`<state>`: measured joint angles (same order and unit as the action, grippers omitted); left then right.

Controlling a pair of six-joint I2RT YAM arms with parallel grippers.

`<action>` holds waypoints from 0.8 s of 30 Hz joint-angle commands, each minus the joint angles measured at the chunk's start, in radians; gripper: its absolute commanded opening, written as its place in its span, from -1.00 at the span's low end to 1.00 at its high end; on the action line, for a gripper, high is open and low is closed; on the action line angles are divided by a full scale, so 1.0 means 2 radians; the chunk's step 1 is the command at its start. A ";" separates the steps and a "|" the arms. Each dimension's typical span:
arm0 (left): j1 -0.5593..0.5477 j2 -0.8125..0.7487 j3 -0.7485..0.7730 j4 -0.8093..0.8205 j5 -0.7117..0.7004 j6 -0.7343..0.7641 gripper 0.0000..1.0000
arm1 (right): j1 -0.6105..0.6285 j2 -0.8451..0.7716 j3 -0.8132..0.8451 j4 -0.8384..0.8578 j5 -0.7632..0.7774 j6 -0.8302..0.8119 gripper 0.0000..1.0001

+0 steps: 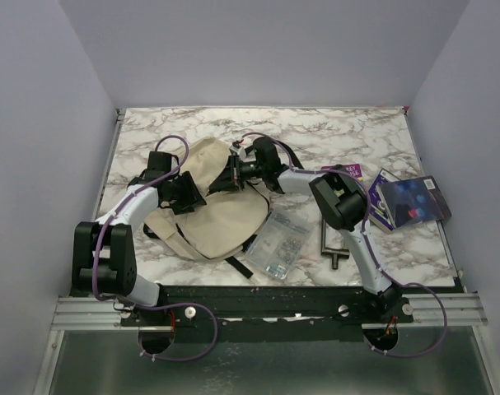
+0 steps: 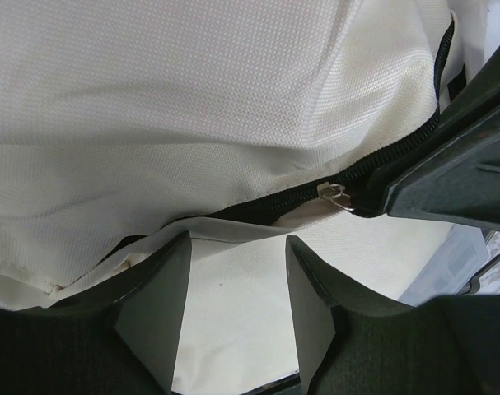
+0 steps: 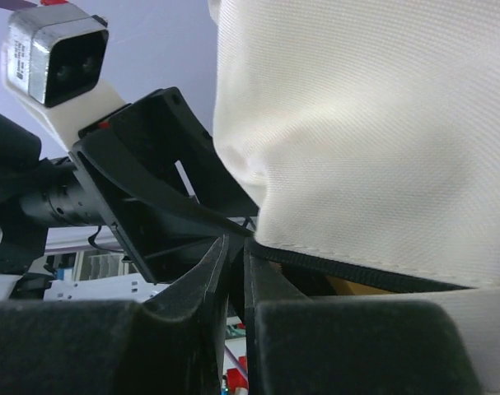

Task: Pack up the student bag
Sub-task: Zip the student bag at the center of the board.

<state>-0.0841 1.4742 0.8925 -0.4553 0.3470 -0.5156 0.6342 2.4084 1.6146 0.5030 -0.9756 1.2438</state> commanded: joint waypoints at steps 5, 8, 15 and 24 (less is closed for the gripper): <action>0.003 0.003 -0.003 -0.003 -0.012 0.001 0.03 | -0.003 -0.030 -0.006 0.003 -0.001 -0.012 -0.93; 0.003 0.003 -0.004 -0.003 -0.012 0.002 0.03 | -0.003 -0.036 0.000 -0.034 0.007 -0.042 -0.99; 0.003 0.003 -0.004 -0.005 -0.021 -0.002 -0.05 | 0.006 -0.053 0.007 -0.089 0.079 -0.137 -0.99; 0.003 0.017 -0.001 -0.019 -0.041 -0.001 -0.16 | 0.133 -0.125 -0.008 -0.138 0.692 -0.502 -0.99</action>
<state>-0.0841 1.4860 0.8925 -0.4603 0.3202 -0.5228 0.7624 2.2242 1.5883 0.2001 -0.2955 0.6682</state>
